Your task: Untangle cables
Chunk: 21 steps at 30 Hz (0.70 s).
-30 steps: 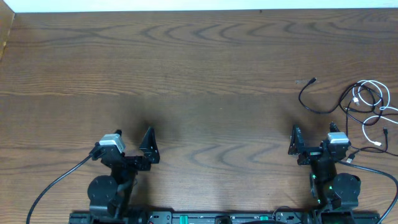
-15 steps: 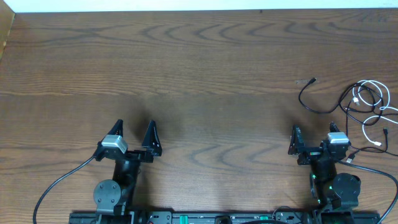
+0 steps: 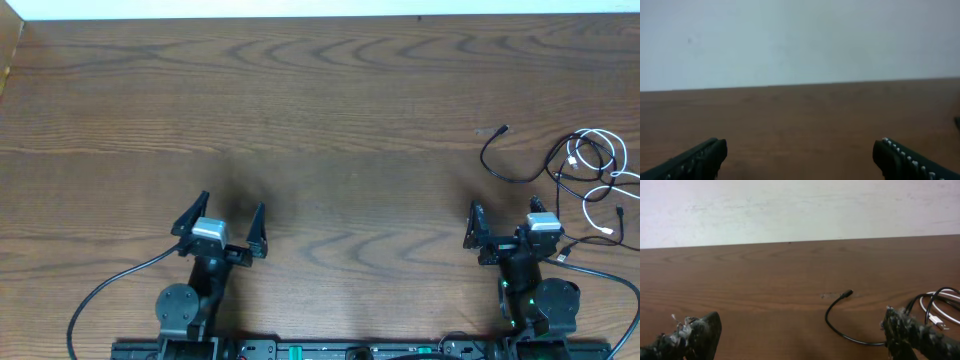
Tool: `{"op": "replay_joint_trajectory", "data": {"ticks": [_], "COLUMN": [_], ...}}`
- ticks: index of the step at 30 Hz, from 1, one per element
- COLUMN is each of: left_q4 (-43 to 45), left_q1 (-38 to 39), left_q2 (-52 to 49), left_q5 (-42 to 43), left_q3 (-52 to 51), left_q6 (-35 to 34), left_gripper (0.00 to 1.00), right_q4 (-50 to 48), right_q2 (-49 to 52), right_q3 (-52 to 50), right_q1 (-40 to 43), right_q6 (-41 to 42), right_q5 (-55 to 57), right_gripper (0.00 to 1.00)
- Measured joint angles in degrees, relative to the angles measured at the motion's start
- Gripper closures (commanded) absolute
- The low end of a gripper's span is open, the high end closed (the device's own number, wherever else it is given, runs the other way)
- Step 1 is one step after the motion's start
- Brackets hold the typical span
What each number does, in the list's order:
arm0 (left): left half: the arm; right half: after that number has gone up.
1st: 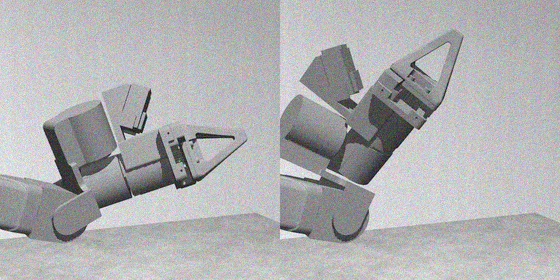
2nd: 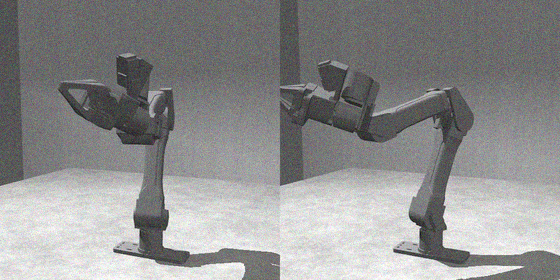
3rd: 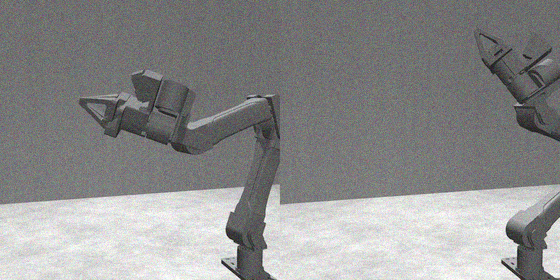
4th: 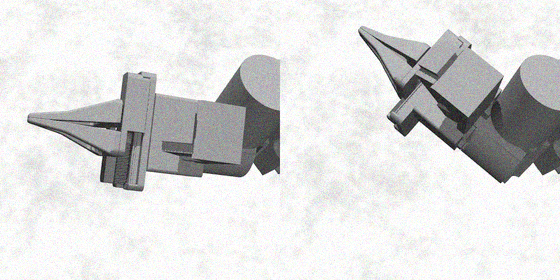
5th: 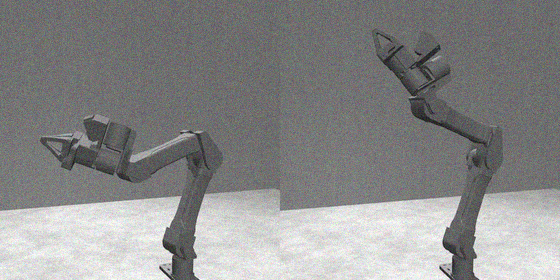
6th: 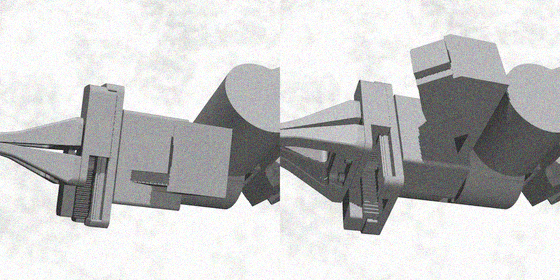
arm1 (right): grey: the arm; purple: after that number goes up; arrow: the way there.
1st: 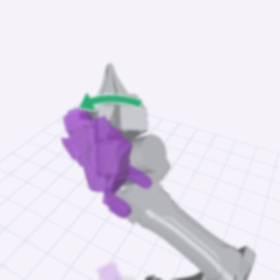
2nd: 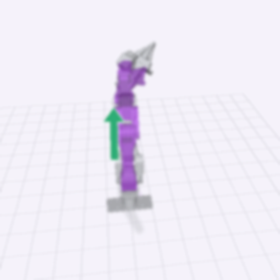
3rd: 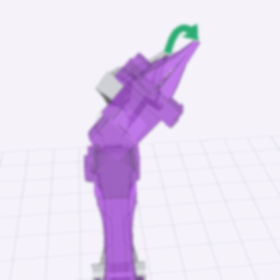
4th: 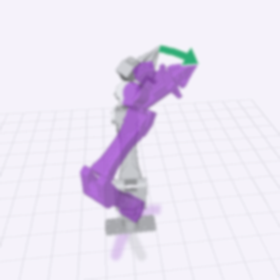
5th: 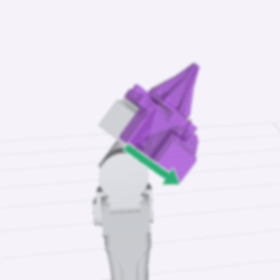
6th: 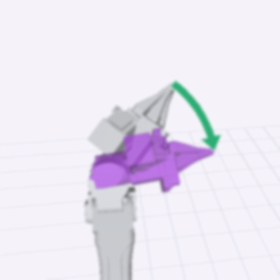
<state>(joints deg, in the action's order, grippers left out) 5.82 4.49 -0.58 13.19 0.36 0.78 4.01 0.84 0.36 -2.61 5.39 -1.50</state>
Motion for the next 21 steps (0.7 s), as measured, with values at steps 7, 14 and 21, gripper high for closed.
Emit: {"op": "replay_joint_trajectory", "data": {"ticks": [7, 14, 21], "left_q4": [-4.5, -5.8, -5.8], "left_q1": [0.0, 0.0, 0.0], "left_q2": [0.0, 0.0, 0.0], "left_q5": [0.3, 0.2, 0.2], "left_q3": [0.0, 0.3, 0.3], "left_q6": [2.1, 2.5, 2.5], "left_gripper": [0.02, 0.02, 0.02], "right_q4": [0.0, 0.0, 0.0], "right_q2": [0.0, 0.0, 0.0], "right_q3": [0.0, 0.0, 0.0], "right_q1": [0.0, 0.0, 0.0], "right_q6": [0.0, 0.0, 0.0], "right_q5": [0.0, 0.0, 0.0], "right_gripper": [0.01, 0.01, 0.01]}}
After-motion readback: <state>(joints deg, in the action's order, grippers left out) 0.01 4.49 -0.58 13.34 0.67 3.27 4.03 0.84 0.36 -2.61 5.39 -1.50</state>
